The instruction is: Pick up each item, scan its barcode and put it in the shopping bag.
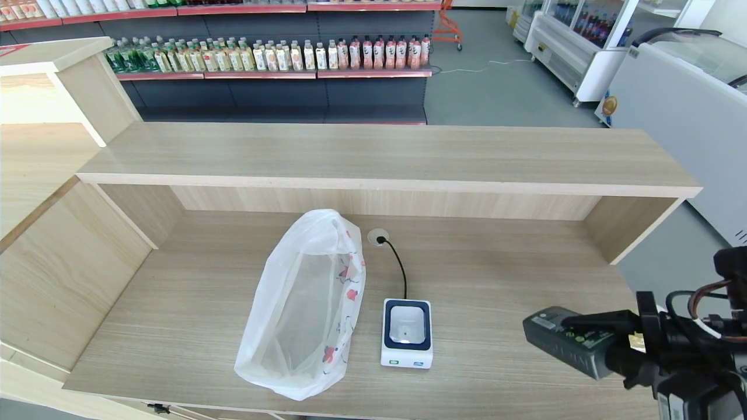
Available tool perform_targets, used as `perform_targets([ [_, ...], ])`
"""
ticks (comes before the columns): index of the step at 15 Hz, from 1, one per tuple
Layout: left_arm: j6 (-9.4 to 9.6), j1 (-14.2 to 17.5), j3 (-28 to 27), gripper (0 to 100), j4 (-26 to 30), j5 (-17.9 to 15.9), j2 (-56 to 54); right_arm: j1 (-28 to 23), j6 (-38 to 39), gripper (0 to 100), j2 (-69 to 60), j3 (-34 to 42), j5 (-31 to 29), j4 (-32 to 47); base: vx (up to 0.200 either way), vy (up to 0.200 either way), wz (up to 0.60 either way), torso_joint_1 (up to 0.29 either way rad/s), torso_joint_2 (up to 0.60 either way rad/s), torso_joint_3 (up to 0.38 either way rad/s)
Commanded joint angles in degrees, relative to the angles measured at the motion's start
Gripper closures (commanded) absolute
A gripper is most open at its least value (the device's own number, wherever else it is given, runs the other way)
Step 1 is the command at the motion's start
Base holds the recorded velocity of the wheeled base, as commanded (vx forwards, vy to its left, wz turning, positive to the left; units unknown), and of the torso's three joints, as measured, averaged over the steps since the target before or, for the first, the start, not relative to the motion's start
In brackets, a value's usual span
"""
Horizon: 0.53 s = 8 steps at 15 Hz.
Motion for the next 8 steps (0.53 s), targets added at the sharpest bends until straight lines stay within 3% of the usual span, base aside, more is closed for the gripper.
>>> perform_targets([
  [1, 0.05, 0.02, 0.01, 0, -0.01, -0.01, -0.02, 2.73, -17.27, 100, 1.23, 0.07, -1.58, 12.43, 0.0, 0.0, 0.0, 0.0, 0.0, 0.0],
  [3, 0.05, 0.02, 0.01, 0, -0.01, -0.01, -0.02, 8.45, -22.37, 100, 3.16, -2.56, -2.55, 8.82, 0.0, 0.0, 0.0, 0.0, 0.0, 0.0],
  [6, 0.05, 0.02, 0.01, 0, -0.01, 0.07, -0.02, 16.71, -23.33, 100, 13.01, -7.48, -1.15, -9.37, 0.0, 0.0, 0.0, 0.0, 0.0, 0.0],
  [8, 0.05, 0.02, 0.01, 0, -0.01, -0.01, -0.02, 20.93, -22.89, 100, 19.95, -10.12, 2.72, -17.19, 0.0, 0.0, 0.0, 0.0, 0.0, 0.0],
])
